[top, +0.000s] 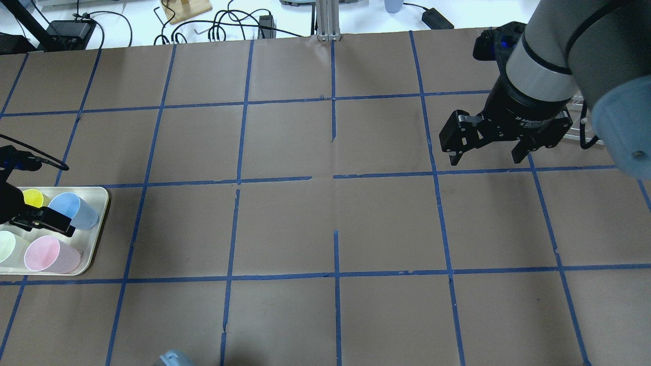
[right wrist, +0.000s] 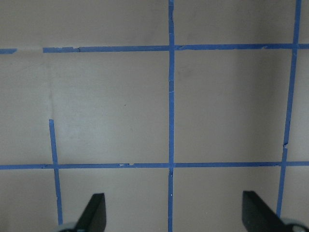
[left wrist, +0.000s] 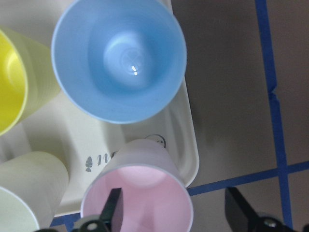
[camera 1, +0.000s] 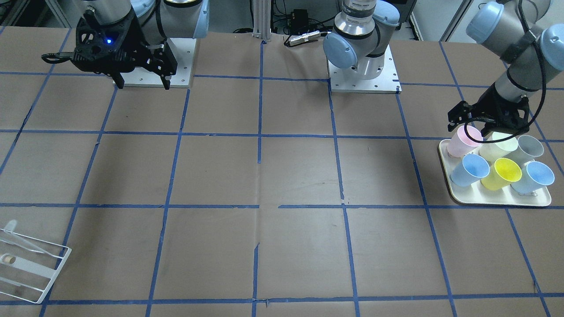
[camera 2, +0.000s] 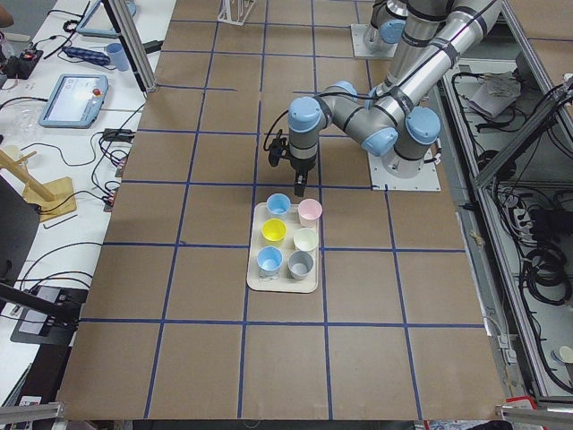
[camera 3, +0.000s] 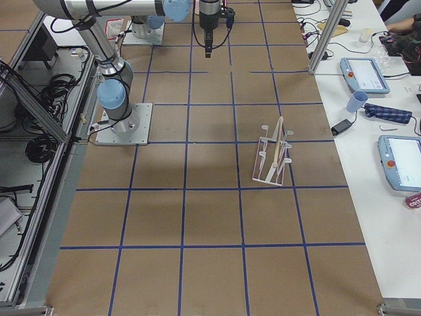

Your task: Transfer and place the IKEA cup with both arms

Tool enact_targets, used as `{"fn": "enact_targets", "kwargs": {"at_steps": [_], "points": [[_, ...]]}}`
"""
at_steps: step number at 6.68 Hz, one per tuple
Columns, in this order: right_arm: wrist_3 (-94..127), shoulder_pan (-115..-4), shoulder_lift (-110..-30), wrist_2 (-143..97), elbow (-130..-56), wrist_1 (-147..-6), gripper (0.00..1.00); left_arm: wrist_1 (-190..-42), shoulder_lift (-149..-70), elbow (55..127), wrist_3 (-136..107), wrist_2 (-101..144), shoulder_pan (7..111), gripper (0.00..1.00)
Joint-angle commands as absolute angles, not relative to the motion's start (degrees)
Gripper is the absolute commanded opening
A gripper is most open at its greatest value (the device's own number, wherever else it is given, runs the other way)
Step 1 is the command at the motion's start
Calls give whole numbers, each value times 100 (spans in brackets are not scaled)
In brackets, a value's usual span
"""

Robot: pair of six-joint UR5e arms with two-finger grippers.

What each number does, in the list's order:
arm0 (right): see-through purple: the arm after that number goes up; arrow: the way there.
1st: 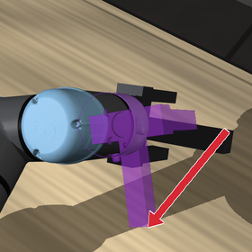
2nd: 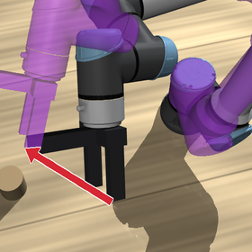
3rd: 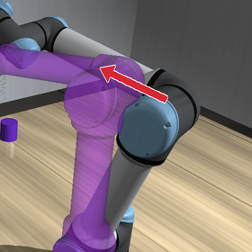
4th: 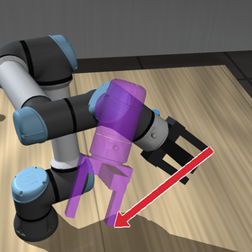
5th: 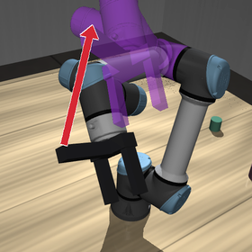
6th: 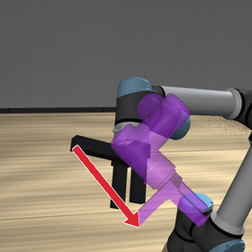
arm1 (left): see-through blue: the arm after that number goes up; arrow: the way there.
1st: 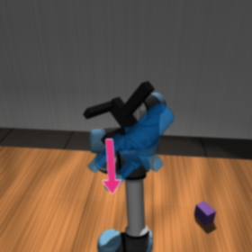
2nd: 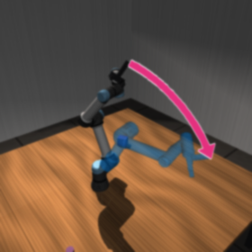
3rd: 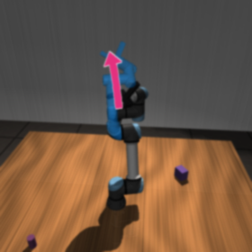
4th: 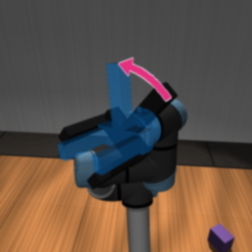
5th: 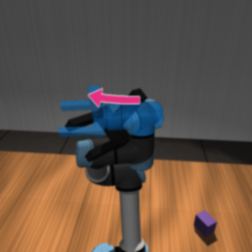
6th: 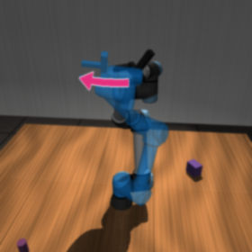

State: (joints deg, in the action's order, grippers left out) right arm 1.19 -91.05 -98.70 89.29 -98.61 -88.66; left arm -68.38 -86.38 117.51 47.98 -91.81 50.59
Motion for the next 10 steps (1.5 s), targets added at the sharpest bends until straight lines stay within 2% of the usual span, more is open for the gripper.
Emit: {"fn": "enact_targets", "kwargs": {"at_steps": [1,5,7,10], "points": [[105,-9105,-9861,8938,-9861,-8868,100,-7872,-8429,10753,3348,-9141,6234,100],[105,-9105,-9870,8921,-9861,-8903,100,-8655,-8516,9610,456,-9114,8335,100],[105,-9105,-9853,8947,-9870,-8877,100,-8675,-8656,9256,-471,-9097,9233,100],[97,-9105,-9888,8921,-9870,-8868,100,-8719,-8780,9114,-589,-9097,9668,100]]}}
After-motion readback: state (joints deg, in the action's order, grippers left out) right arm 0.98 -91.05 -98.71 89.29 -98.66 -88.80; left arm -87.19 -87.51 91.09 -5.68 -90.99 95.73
